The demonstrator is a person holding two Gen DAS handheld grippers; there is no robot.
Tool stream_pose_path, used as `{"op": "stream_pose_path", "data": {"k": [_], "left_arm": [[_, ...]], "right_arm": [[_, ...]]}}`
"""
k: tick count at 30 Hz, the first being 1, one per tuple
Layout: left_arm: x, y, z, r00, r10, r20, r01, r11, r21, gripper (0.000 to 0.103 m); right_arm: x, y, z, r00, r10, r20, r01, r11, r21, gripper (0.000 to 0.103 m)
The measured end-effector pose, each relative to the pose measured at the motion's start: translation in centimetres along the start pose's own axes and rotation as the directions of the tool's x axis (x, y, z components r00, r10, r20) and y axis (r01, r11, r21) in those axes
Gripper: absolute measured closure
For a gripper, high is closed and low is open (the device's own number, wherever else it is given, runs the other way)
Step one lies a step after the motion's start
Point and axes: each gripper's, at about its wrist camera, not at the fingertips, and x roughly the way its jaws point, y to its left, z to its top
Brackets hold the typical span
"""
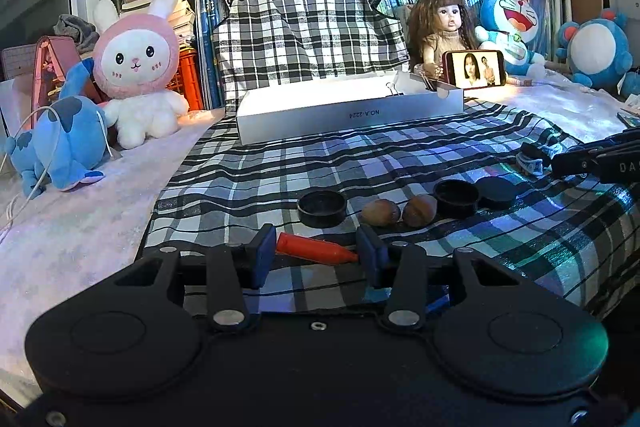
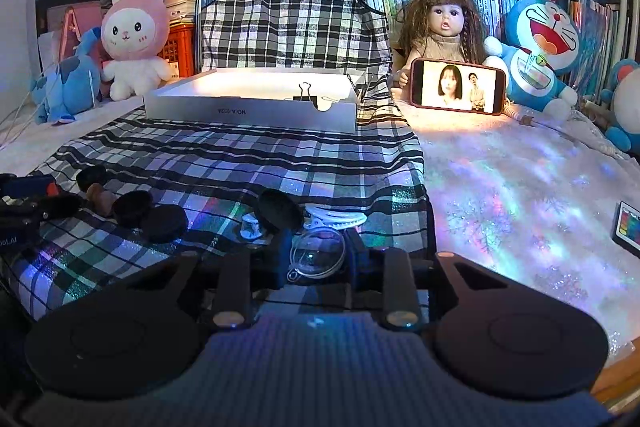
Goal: Organize rigid objects
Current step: 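Carry the dome with the right tool while the left tool carries the crayon into the white box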
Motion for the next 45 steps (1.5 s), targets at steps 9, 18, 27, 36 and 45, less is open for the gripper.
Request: {"op": "stream_pose_path", "data": {"k": [9,18,27,36,45], "left_arm": [[0.2,0.5,2.4,1.0,0.027,0.007,-0.027,0.999,-0.03,0.061],[3.2,2.1,6.6,1.0,0.024,-0.006,-0.024,0.995,-0.097,0.061],[8.2,3.4,11.5,0.999,-0.002,-0.046,-0.005,0.988,-0.152,0.061],[15.7,5.7,16.0,0.989,-0.042,-0.143,0.006,0.97,-0.243,0.061],[22.5,6.4,17.4,0.965,-0.064,-0.254,-0.012,0.958,-0.287,0.061]], "right_arm": [[-0.1,-0.2,1.6,0.999,0.001,0.037,-0.002,1.0,0.009,0.07],[1.6,-0.7,4.8,0.998,0.0,0.063,-0.003,0.999,0.034,0.07],[5.9,-2.4,9.6,0.999,0.031,0.025,-0.034,0.992,0.125,0.07],[12.7,-4.9,14.0,0.994,0.086,-0.063,-0.064,0.954,0.291,0.07],[18.3,-4.1,16.1,0.985,0.088,-0.148,-0.036,0.947,0.32,0.07]]}}
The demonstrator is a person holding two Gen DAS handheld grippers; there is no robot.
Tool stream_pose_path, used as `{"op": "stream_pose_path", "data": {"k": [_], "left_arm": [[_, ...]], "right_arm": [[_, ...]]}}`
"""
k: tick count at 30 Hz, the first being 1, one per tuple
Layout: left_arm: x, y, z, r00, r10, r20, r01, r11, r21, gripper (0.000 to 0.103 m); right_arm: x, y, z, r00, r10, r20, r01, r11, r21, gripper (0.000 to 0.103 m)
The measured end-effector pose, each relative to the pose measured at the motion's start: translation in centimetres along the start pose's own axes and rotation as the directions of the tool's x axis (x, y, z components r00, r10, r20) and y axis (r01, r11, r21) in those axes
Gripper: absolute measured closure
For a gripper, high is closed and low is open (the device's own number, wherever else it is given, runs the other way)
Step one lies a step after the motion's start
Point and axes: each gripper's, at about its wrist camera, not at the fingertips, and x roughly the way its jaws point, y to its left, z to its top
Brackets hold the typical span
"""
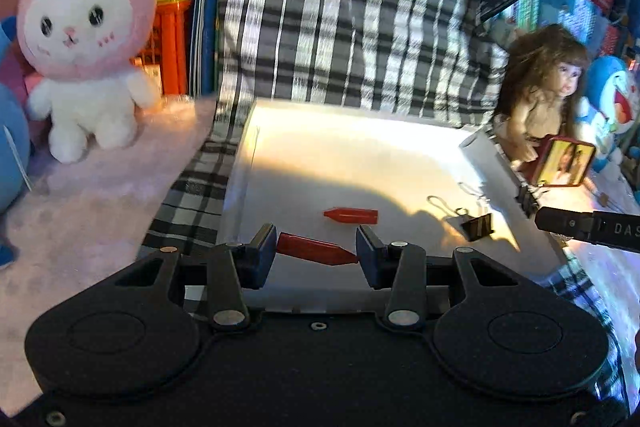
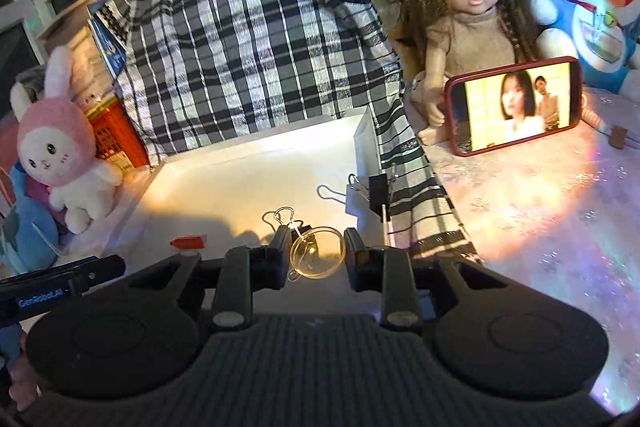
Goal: Organize rigid objects
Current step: 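Carry the dome with the right tool while the left tool carries the crayon into the white box, then open the left tool to drop the crayon while the right tool releases the dome in the box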
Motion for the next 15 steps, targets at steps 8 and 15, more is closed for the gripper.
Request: {"op": "stream_pose_path", "data": {"k": [8,15], "left_arm": [[3.8,-1.1,-0.5,0.998,0.019,-0.059,-0.017,0.999,0.03,0.061],[5.8,-2.2,-0.2,0.998,0.028,-0.062,-0.024,0.998,0.061,0.061]], "right_arm": [[3.2,1.8,-0.6,0.997,-0.005,-0.074,0.002,0.999,-0.048,0.07],[5.1,2.6,-0.5,0.995,-0.03,-0.093,0.023,0.997,-0.077,0.07]]}}
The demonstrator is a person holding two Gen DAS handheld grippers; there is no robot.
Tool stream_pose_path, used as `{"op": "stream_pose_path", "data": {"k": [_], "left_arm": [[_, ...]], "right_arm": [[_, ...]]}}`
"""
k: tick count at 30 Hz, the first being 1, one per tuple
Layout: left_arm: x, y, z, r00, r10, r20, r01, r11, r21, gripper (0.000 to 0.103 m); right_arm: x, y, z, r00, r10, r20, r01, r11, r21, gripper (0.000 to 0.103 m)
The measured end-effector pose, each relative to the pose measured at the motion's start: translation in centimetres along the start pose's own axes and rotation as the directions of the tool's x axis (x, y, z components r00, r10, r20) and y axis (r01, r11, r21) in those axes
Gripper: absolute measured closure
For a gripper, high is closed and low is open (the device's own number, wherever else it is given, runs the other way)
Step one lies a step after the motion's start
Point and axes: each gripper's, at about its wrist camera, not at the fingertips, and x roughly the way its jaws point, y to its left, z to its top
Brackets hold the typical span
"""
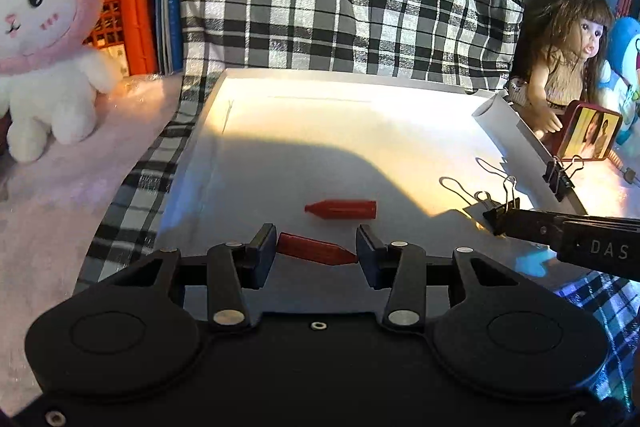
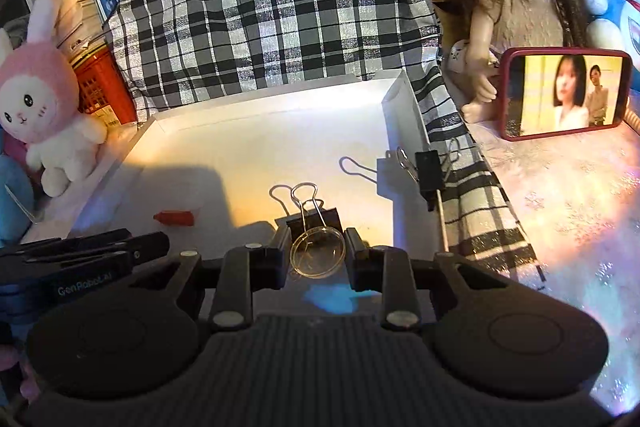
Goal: Organize rigid objects
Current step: 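Open the left tool to drop the crayon while the right tool releases the dome in the box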
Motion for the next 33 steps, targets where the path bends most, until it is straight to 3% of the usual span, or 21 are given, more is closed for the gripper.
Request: {"op": "stream_pose_path", "data": {"k": [14,33], "left_arm": [[2.9,-0.2,1.5,0.998,0.047,0.051,-0.048,0.999,0.018,0.061],[3.1,0.0,1.2,0.993,0.047,0.104,-0.051,0.998,0.029,0.06]], "right_arm": [[2.6,0.1,1.1,0.999,-0.017,0.035,0.017,1.0,-0.007,0.07],[3.0,0.2,1.0,0.998,-0.024,0.066,0.025,0.999,-0.024,0.068]]}}
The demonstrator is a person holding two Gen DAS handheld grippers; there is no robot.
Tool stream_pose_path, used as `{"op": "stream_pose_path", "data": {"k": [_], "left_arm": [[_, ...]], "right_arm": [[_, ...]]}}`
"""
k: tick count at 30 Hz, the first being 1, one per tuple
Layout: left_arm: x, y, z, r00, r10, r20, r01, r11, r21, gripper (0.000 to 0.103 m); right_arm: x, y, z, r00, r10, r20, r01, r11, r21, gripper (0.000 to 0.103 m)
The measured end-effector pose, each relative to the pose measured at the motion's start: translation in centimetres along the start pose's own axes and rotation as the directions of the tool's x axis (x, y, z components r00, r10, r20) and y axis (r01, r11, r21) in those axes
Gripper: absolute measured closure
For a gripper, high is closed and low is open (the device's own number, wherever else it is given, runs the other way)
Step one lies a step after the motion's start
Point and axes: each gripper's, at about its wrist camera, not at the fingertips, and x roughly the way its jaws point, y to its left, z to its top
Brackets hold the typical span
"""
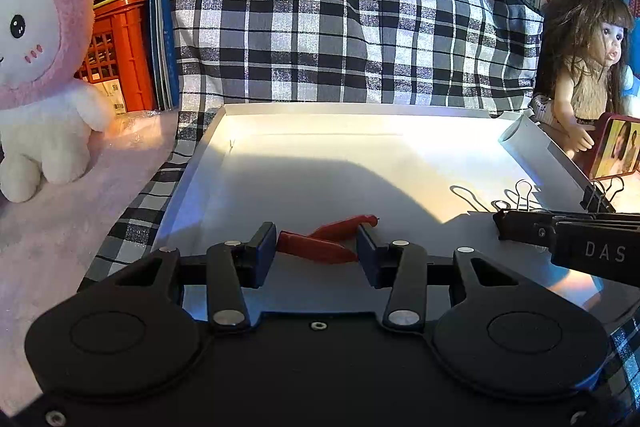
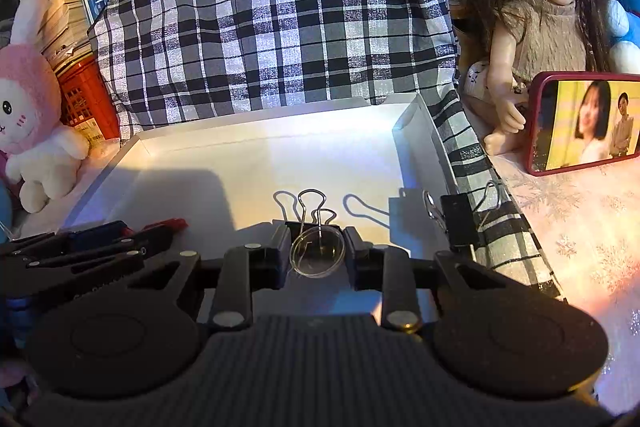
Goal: Organize rigid objects
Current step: 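Open the left tool to drop the crayon while the right tool releases the dome in the box, then lift both open tools away from the box toward the plaid cloth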
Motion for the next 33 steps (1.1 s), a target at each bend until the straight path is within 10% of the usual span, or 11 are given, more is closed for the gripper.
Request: {"op": "stream_pose_path", "data": {"k": [33], "left_arm": [[-9.7,0.3,-2.3,0.992,-0.062,0.106,0.061,0.998,0.014,0.019]], "right_arm": [[-7.4,0.1,-2.2,0.994,0.046,0.097,-0.039,0.996,-0.079,0.024]]}}
